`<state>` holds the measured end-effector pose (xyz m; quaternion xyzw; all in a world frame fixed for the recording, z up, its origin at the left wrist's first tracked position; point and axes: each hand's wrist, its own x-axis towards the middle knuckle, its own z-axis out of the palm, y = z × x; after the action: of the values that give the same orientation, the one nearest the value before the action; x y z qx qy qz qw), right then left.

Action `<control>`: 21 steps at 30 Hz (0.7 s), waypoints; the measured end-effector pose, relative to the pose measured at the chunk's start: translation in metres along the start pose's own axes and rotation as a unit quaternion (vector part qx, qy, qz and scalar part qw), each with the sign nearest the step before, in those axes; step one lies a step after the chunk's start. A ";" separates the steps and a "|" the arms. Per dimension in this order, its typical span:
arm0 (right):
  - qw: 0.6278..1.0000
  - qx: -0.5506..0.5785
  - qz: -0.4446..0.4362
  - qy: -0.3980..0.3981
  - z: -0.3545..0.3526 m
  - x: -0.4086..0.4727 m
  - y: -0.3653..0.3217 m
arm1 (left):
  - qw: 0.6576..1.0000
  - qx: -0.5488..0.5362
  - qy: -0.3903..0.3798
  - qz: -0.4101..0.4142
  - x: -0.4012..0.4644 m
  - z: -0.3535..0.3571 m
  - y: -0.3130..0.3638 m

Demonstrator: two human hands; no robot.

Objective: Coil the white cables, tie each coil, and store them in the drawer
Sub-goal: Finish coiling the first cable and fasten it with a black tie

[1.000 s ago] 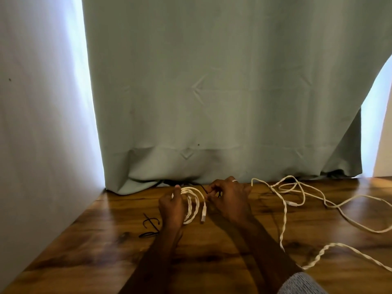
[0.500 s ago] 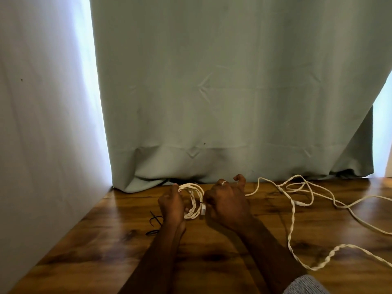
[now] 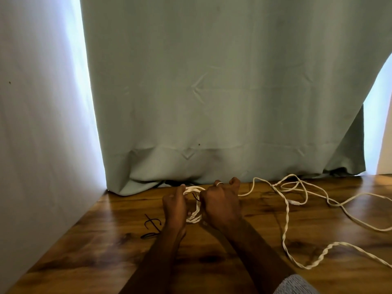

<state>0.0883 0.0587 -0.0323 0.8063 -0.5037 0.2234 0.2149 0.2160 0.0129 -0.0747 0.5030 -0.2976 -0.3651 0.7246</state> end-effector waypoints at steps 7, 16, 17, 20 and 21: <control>0.993 -0.003 0.003 0.117 0.010 0.001 -0.007 | 0.997 0.058 -0.039 0.040 -0.006 0.008 -0.006; 0.987 0.016 -0.028 0.156 0.025 0.000 -0.010 | 0.997 0.000 -0.073 -0.005 -0.010 0.000 0.001; 0.982 0.073 -0.030 0.172 0.027 0.001 -0.009 | 0.998 -0.007 -0.070 -0.005 -0.008 -0.003 0.002; 0.924 0.338 0.005 0.177 0.026 -0.003 -0.002 | 0.998 -0.017 -0.058 -0.010 -0.001 -0.012 0.005; 0.895 0.414 0.026 0.163 0.024 -0.004 0.001 | 0.998 -0.018 -0.057 -0.011 0.001 -0.014 0.006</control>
<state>0.0895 0.0476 -0.0542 0.7612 -0.3449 0.5454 -0.0650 0.2290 0.0201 -0.0737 0.4718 -0.3259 -0.4066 0.7112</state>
